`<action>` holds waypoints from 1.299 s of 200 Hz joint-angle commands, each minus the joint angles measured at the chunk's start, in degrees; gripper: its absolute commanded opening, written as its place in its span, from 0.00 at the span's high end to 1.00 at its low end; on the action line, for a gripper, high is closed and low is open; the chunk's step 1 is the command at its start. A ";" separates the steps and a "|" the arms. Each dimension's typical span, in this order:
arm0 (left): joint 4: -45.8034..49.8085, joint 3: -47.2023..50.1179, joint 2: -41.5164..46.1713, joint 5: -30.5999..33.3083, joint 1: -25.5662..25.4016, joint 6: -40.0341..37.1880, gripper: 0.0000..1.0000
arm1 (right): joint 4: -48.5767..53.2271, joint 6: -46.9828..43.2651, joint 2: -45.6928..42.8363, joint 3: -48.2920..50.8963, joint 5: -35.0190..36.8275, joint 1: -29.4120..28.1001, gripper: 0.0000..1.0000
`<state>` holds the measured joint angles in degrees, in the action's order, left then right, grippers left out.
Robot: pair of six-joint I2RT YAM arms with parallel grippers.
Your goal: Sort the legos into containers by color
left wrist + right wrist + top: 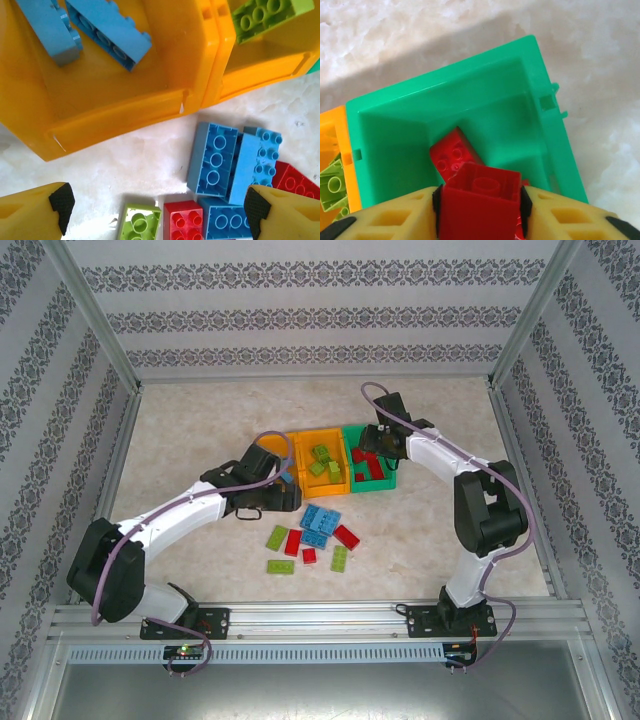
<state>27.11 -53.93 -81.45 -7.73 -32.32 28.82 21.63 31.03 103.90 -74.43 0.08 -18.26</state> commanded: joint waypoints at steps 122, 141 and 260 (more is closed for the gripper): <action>1.71 5.18 6.89 11.29 -0.91 3.96 0.00 | -1.47 -21.99 -27.87 27.32 -7.16 -13.98 0.08; 1.80 6.17 8.29 12.77 -0.82 4.60 0.01 | -1.37 -21.46 -31.02 31.17 -9.84 -16.02 0.07; 1.22 9.16 12.09 14.02 -0.56 5.90 0.00 | 4.79 -17.54 -16.81 26.46 -1.97 -27.44 0.15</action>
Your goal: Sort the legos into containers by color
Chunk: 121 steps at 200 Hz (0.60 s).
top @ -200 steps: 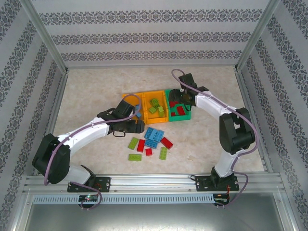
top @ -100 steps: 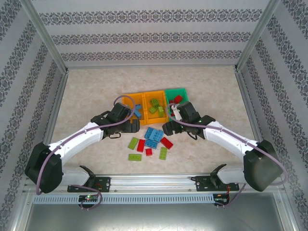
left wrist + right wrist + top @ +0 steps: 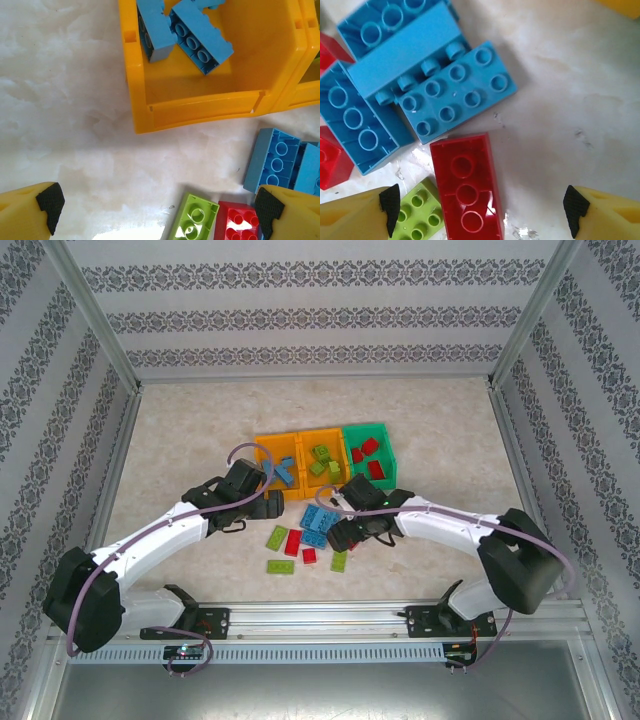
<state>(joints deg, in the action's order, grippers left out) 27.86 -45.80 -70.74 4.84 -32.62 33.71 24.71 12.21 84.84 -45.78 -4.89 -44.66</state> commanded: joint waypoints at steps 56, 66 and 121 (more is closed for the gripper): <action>0.35 1.46 1.39 1.22 -0.16 0.82 0.01 | 2.70 3.68 6.29 -4.48 7.60 -0.95 0.31; 0.36 1.45 1.40 1.29 -0.16 0.82 0.00 | 2.76 4.19 6.61 -4.67 8.40 -0.91 0.35; 0.25 1.83 1.36 1.31 -0.16 0.89 0.01 | 2.01 6.71 4.22 -2.97 8.58 1.55 0.64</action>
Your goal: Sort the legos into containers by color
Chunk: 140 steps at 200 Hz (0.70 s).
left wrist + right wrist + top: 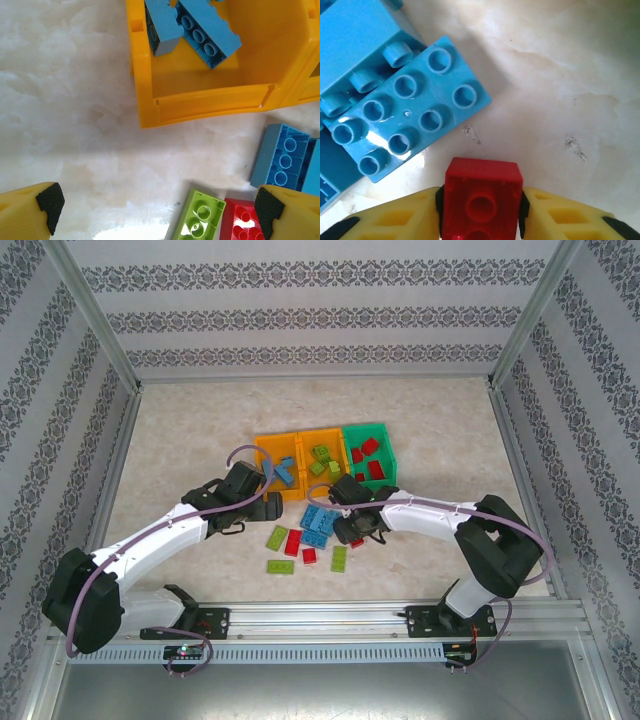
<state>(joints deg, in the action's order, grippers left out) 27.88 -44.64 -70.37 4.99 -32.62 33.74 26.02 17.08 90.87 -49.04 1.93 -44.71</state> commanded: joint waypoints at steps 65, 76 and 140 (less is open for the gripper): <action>-0.12 0.30 -0.10 -1.33 -0.16 -0.31 0.00 | -2.71 7.38 -12.46 0.60 -1.13 11.91 0.72; -0.81 0.53 0.01 -2.60 -0.16 -0.68 0.00 | -4.40 8.97 -13.74 -0.27 -2.26 14.67 0.72; -3.16 1.11 -0.19 -7.70 -0.43 -2.39 0.00 | -3.98 8.55 -0.16 -17.33 -0.11 22.87 0.69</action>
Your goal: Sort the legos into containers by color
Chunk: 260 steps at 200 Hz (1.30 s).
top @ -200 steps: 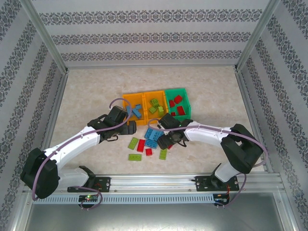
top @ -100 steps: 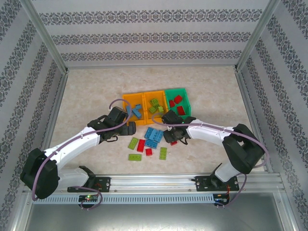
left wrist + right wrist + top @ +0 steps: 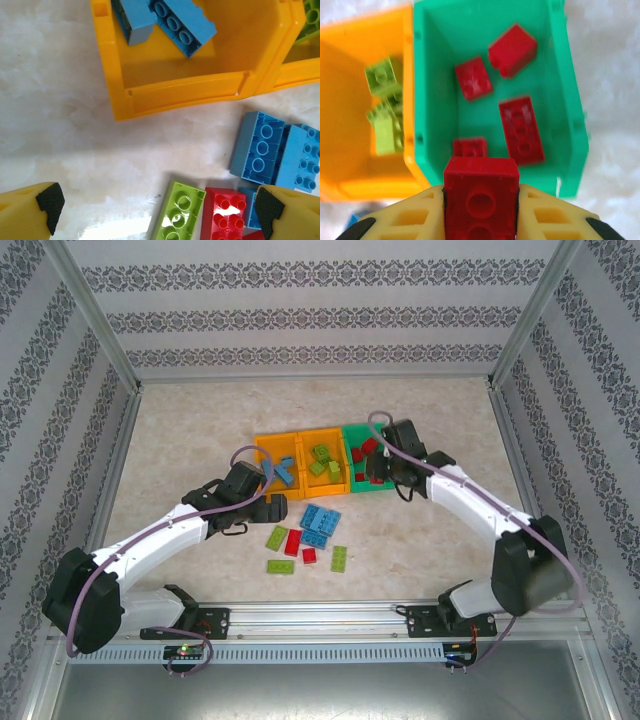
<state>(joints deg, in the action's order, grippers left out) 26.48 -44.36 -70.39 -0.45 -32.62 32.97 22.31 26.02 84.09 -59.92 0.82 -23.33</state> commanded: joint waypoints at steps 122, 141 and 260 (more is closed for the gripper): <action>-3.10 1.44 -1.01 -5.92 -1.30 -3.79 0.03 | -0.95 -1.10 8.92 -8.51 -0.73 0.54 0.27; -2.05 0.78 -1.73 -3.57 -1.33 -3.44 0.05 | -1.64 -2.11 4.46 -3.53 -0.81 -2.46 0.26; 1.07 3.33 -1.04 -2.50 -1.39 -1.68 0.13 | -2.19 12.37 -5.78 18.09 2.60 -20.80 0.24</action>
<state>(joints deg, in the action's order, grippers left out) 25.10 -42.98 -71.94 -3.64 -33.32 30.41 17.67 28.95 79.96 -43.31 0.82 -41.10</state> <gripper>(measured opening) 0.877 0.762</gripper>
